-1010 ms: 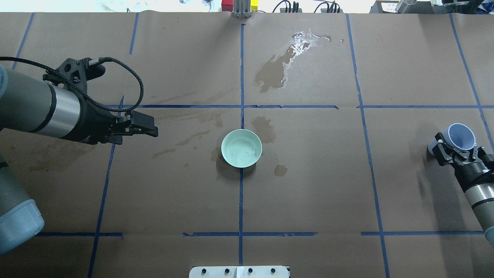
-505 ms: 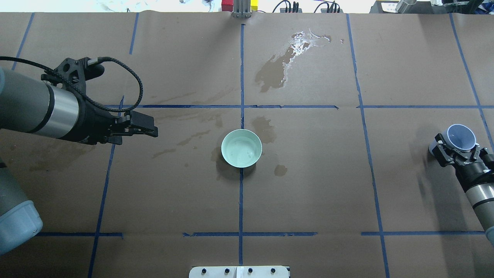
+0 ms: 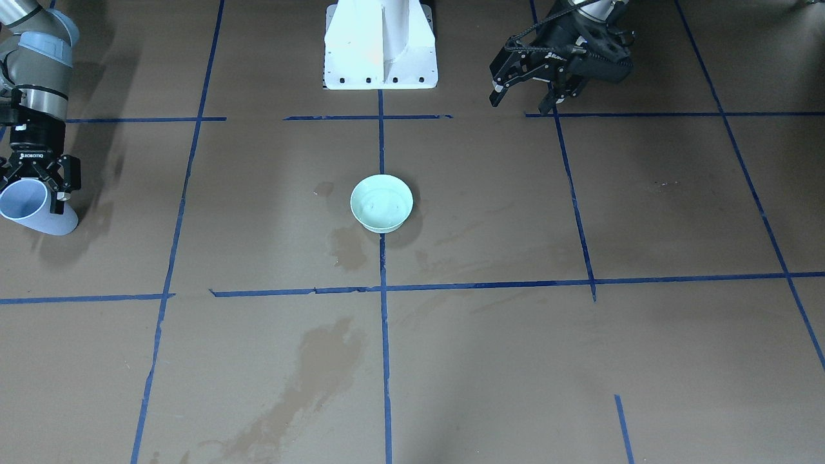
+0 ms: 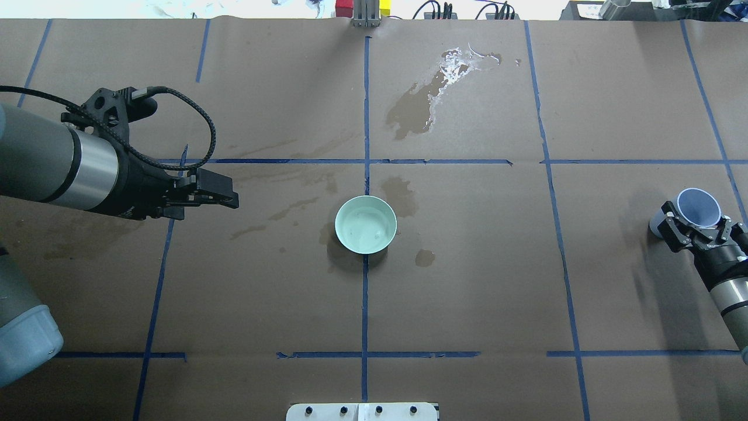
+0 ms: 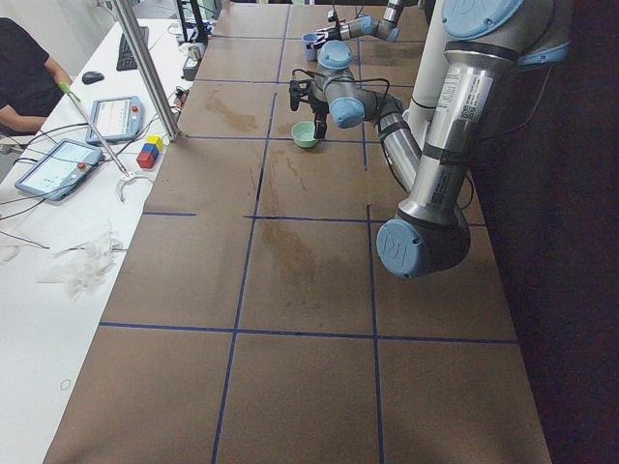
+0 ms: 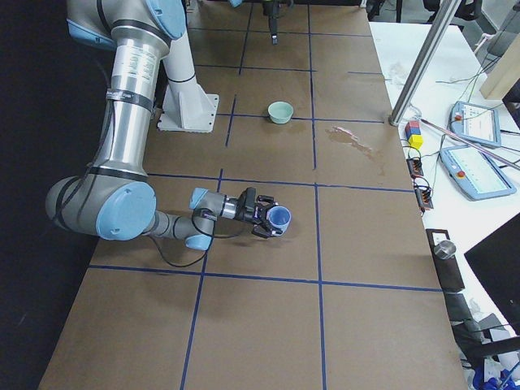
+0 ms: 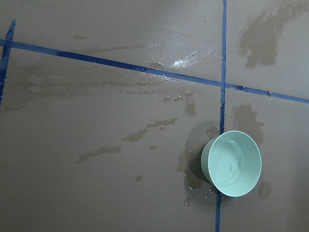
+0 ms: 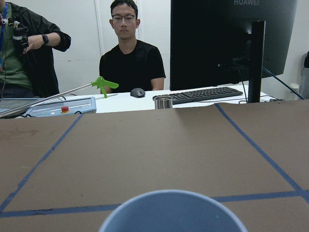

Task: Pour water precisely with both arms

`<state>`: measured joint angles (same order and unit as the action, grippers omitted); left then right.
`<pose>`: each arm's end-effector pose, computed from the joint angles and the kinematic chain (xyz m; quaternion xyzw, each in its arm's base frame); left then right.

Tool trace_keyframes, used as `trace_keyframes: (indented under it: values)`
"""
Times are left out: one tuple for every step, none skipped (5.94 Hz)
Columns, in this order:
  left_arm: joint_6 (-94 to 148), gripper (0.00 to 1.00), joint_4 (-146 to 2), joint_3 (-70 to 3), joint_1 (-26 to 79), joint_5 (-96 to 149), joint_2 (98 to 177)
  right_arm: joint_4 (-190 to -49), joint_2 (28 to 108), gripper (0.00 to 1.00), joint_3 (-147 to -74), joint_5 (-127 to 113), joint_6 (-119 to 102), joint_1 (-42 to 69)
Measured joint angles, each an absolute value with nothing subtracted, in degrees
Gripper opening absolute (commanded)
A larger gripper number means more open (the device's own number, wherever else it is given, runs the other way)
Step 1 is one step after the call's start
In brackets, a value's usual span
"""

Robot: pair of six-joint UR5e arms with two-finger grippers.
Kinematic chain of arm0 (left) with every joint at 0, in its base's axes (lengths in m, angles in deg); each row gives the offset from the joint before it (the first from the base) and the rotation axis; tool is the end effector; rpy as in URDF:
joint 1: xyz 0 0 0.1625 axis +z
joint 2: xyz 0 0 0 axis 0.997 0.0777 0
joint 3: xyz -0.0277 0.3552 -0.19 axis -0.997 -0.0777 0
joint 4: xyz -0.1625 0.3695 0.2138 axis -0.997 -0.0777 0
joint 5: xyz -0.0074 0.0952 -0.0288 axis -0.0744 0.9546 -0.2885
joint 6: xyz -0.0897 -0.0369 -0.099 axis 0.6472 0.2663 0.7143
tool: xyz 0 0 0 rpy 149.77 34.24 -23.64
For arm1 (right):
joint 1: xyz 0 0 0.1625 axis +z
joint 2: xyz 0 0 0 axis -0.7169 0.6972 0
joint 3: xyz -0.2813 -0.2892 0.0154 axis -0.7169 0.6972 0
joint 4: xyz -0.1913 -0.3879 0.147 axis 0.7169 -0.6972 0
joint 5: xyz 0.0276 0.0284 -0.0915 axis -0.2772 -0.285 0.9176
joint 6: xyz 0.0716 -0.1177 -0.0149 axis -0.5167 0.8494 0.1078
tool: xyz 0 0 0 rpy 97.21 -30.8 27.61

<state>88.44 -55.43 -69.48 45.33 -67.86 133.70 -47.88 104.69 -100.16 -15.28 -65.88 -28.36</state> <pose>0.3593 -0.3985 0.1756 0.0543 0.5340 -0.0786 0.8401 -0.2986 -0.3580 0.6753 0.5328 -0.3023 0.2609 0.7461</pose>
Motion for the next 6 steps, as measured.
trace_keyframes:
  values:
    - [88.44,1.0,-55.43,-69.47,45.39,-67.86,133.53,-47.48,104.92,1.0,-100.51,-15.29,-65.39,-27.97]
    - [88.44,1.0,-55.4,-69.46,45.43,-67.89,133.49,-46.55,105.15,1.0,-101.07,-15.3,-64.48,-27.41]
    - [88.44,1.0,-55.39,-69.46,45.46,-67.93,133.46,-44.83,105.52,1.0,-101.49,-15.33,-63.3,-26.89]
    - [88.44,1.0,-55.38,-69.46,45.46,-67.94,133.45,-43.59,105.85,1.0,-101.97,-15.66,-62.29,-26.22]
    - [88.44,1.0,-55.38,-69.46,45.51,-67.95,133.45,-43.13,106.19,1.0,-102.7,-16.46,-61.49,-25.26]
    - [88.47,1.0,-55.38,-69.18,45.72,-67.92,133.56,-42.94,106.75,1.0,-103.55,-18.1,-60.59,-23.81]
